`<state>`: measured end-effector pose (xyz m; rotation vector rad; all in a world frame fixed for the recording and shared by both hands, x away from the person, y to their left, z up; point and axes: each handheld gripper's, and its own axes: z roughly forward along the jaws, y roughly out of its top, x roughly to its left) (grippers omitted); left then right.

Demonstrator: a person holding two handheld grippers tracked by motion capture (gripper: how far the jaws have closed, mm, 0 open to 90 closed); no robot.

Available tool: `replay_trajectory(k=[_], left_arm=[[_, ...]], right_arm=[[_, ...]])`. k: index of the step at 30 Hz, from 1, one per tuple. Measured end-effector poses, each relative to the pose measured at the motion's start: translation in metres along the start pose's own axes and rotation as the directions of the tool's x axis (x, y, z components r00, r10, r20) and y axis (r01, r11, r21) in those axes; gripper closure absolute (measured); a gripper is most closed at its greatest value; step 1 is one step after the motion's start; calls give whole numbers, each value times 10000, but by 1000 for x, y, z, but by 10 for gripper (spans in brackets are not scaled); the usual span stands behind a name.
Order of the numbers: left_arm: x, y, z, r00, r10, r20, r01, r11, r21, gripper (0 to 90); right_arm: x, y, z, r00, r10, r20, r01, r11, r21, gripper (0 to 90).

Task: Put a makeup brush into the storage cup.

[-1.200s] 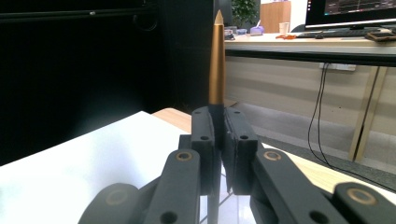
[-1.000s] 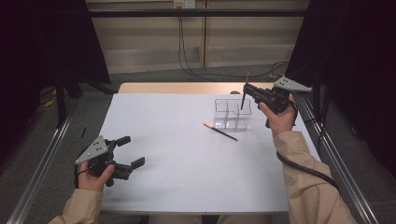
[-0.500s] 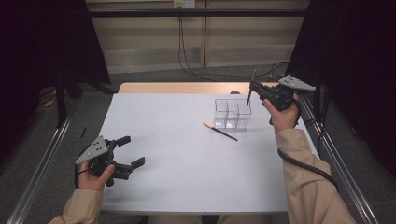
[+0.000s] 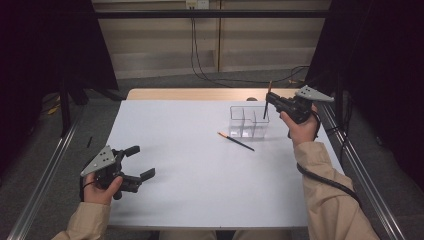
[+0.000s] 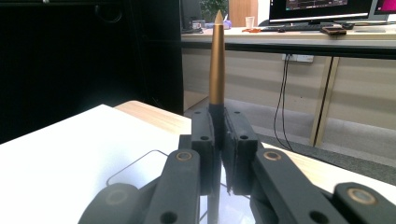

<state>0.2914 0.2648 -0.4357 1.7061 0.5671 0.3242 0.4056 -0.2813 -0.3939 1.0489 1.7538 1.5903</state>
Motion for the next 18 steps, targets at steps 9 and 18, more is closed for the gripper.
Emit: replay_trajectory(k=[9, 18], left_arm=[[0, 0, 1, 10000, -29, -7, 29, 10000, 56, 2], [0, -1, 1, 10000, -65, 24, 65, 10000, 10, 3]], right_arm=[[0, -4, -1, 10000, -50, 14, 50, 9999, 90, 836], [1, -7, 2, 9999, -126, -35, 127, 9997, 194, 836]])
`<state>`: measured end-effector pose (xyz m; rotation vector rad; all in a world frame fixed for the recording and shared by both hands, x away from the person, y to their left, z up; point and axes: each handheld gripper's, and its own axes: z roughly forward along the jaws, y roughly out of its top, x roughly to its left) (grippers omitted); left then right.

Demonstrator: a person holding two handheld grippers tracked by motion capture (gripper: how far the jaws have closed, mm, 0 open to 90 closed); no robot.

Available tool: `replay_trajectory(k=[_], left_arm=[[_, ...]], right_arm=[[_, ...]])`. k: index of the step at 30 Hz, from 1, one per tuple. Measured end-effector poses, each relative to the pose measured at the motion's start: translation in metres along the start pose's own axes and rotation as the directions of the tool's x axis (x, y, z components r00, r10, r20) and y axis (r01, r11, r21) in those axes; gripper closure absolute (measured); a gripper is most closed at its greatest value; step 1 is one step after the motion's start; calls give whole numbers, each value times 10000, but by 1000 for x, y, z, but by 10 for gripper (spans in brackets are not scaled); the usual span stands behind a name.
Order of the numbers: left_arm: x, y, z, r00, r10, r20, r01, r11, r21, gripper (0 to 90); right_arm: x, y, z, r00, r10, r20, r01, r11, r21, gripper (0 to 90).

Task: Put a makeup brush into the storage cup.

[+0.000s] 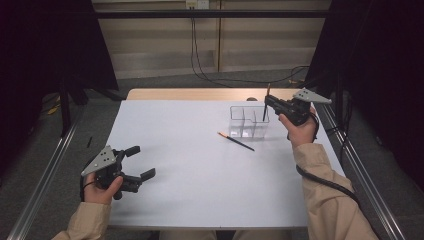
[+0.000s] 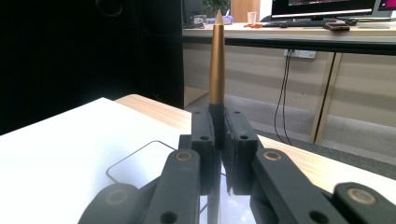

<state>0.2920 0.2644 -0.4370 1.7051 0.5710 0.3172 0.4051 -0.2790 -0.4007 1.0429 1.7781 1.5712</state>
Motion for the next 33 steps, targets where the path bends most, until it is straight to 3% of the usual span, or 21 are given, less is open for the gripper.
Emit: replay_trajectory(k=[33], left_arm=[[0, 1, -1, 9999, 93, -67, -93, 10000, -3, 3]], right_arm=[[3, -16, 5, 10000, -18, -11, 18, 9997, 234, 835]])
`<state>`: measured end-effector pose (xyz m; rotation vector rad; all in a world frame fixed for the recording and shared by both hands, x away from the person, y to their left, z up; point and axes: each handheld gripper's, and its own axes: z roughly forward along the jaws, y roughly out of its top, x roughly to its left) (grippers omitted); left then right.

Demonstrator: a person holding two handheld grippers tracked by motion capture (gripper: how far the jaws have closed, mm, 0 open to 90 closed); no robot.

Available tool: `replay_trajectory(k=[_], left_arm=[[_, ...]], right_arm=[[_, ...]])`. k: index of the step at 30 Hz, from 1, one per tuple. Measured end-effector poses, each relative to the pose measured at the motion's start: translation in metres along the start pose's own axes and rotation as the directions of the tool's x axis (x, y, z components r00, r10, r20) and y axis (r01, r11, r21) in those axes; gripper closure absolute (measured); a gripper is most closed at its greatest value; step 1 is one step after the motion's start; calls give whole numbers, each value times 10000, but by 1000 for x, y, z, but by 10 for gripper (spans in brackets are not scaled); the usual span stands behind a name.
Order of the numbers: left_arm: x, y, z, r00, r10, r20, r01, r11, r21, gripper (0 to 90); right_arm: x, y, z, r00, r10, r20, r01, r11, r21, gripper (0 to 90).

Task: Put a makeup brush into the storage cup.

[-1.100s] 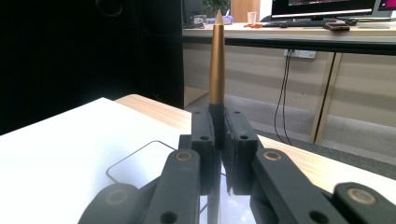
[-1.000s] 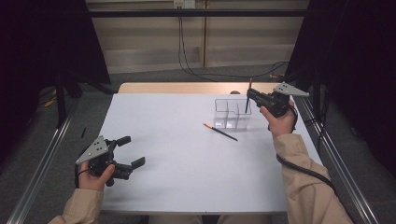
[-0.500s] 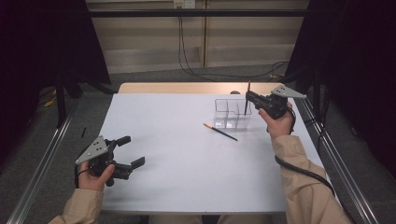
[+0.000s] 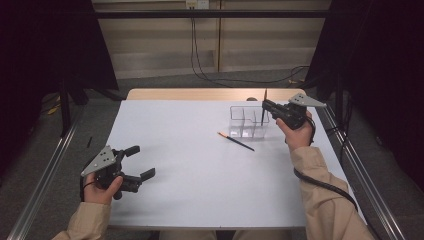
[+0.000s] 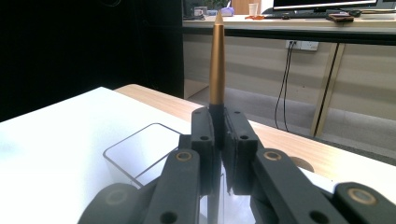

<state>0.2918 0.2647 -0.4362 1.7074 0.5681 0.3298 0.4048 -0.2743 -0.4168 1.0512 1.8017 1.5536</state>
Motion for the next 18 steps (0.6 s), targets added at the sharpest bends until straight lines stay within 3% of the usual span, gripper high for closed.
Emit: replay_trajectory(k=[18], left_arm=[[0, 0, 0, 10000, 61, -40, -61, 10000, 22, 3]], right_arm=[[-1, -5, -2, 10000, 6, 15, -6, 10000, 65, 832]])
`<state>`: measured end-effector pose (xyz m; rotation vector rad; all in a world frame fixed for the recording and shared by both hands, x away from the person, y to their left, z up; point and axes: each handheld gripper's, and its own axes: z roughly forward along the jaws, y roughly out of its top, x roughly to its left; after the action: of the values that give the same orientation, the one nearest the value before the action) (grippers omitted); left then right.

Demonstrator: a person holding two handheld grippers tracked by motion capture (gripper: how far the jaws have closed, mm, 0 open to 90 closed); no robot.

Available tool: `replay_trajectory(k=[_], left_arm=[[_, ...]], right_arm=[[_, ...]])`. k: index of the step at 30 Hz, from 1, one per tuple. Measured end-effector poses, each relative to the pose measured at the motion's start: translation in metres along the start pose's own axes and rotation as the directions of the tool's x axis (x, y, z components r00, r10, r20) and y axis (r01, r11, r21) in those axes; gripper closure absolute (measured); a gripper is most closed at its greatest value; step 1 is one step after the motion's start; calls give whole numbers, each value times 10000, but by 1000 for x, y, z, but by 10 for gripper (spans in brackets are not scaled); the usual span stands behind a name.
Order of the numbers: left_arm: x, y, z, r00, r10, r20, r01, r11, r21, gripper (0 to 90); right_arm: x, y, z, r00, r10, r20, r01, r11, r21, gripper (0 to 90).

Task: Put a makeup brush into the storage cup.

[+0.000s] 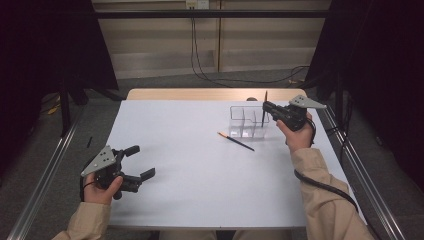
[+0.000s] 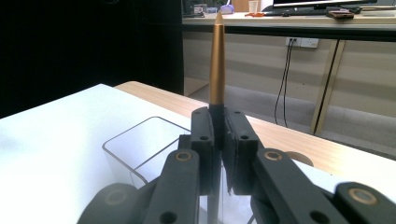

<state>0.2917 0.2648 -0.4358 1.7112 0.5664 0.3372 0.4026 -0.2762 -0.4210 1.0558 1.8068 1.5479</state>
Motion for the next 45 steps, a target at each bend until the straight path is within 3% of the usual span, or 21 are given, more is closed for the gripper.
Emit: replay_trajectory(k=[4, 5, 6, 7, 8, 11, 17, 22, 25, 34, 37, 39, 45], left_arm=[[0, 0, 0, 10000, -9, 21, 9, 10000, 0, 3], [0, 0, 0, 10000, -18, 32, 18, 10000, 3, 3], [0, 0, 0, 10000, -18, 32, 18, 10000, 3, 3], [0, 0, 0, 10000, -14, 24, 14, 10000, 12, 3], [0, 0, 0, 10000, -26, 29, 26, 10000, 10, 3], [0, 0, 0, 10000, -9, 16, 9, 10000, 3, 3], [-1, 0, 1, 10000, -4, 0, 4, 10000, 14, 3], [-1, 1, 1, 10000, 8, -27, -8, 10000, 5, 3], [0, 1, 1, 10000, 22, -36, -22, 10000, 2, 2], [0, 1, 1, 10000, 40, -59, -40, 10000, -23, 2], [1, 0, 2, 10000, 10, -56, -10, 10000, -49, 2], [1, 0, 2, 10000, -19, -45, 19, 10000, -69, 3], [2, 0, 4, 10000, -18, -1, 18, 10000, -60, 3]], right_arm=[[0, 1, -1, 10000, -25, -48, 25, 10000, 3, 806], [1, 1, -2, 10000, -60, 26, 59, 10000, 17, 731], [1, 1, -2, 10000, -60, 26, 59, 10000, 17, 731], [3, 1, -2, 9999, -100, 63, 100, 9999, 21, 622], [3, 1, -2, 10000, -88, 31, 88, 10000, 12, 582], [6, 2, -3, 9997, -252, -75, 252, 9997, -5, 472], [10, 4, -5, 9995, -11, -306, 12, 10000, 22, 289], [12, 4, -10, 9997, -103, -225, 102, 9999, -71, 229], [11, 2, -14, 9998, 75, -204, -75, 10000, 23, 167], [14, -4, -24, 9996, 13, -298, -9, 9999, 125, 116], [18, -6, -26, 9992, 75, -381, -70, 9999, 137, 98], [22, -9, -27, 9988, 155, -467, -134, 9989, 451, 74], [30, -13, -32, 9975, 117, -702, -88, 9991, 413, 68]])
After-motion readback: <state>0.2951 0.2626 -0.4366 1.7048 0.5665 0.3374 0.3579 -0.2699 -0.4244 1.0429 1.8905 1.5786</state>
